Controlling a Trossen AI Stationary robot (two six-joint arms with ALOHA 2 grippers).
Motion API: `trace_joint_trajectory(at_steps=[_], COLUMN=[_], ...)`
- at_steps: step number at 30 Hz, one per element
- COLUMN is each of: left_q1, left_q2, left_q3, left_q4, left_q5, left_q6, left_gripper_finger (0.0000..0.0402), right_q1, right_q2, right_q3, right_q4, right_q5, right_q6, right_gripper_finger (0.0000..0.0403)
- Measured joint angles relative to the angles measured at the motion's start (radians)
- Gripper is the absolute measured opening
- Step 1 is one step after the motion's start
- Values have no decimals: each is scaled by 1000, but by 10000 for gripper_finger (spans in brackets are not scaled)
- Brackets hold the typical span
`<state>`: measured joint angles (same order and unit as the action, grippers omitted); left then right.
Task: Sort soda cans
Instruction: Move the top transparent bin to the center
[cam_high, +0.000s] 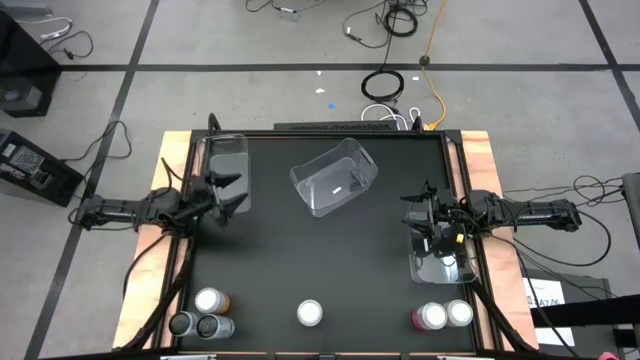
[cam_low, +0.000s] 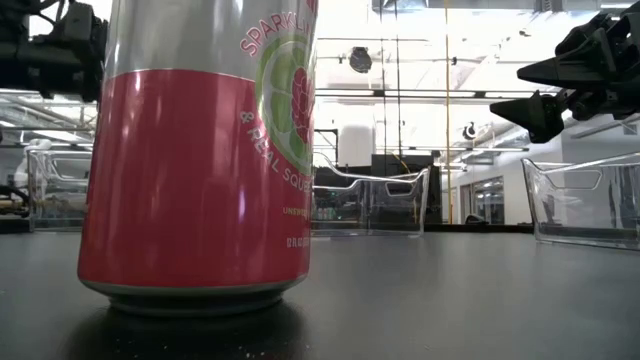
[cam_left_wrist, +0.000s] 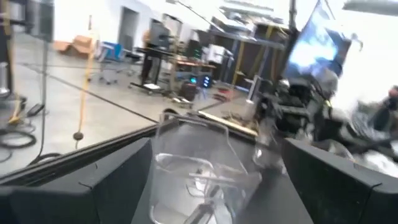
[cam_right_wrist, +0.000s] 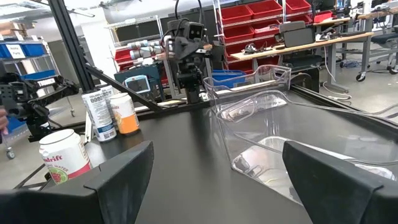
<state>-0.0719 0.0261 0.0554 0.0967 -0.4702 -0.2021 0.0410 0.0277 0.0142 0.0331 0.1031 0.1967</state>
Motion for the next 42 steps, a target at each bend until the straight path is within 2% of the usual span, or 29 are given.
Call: trace_joint_trajectory(at_steps=[8,14,22,27,35,42], left_q1=[0,0,0,0,0,37], left_q2=[0,49,293,469,642,802], left_q3=[128,348,690,843,860,860], left_q4=[-15,-227,-607,-798,-747,-581], left_q5=[-3,45,83,86,102,102], left_q6=[-50,-55,-133,-140,-159,-155], left_gripper_finger=[368,368,367,368,367,367], right_q1=[0,0,0,0,0,0], right_q2=[0,0,0,0,0,0], right_q3=[0,0,0,0,0,0], right_q4=[0,0,0,0,0,0], right_q5=[0,0,0,0,0,0], right_q6=[0,0,0,0,0,0], right_gripper_finger=[350,350,350,350,350,350])
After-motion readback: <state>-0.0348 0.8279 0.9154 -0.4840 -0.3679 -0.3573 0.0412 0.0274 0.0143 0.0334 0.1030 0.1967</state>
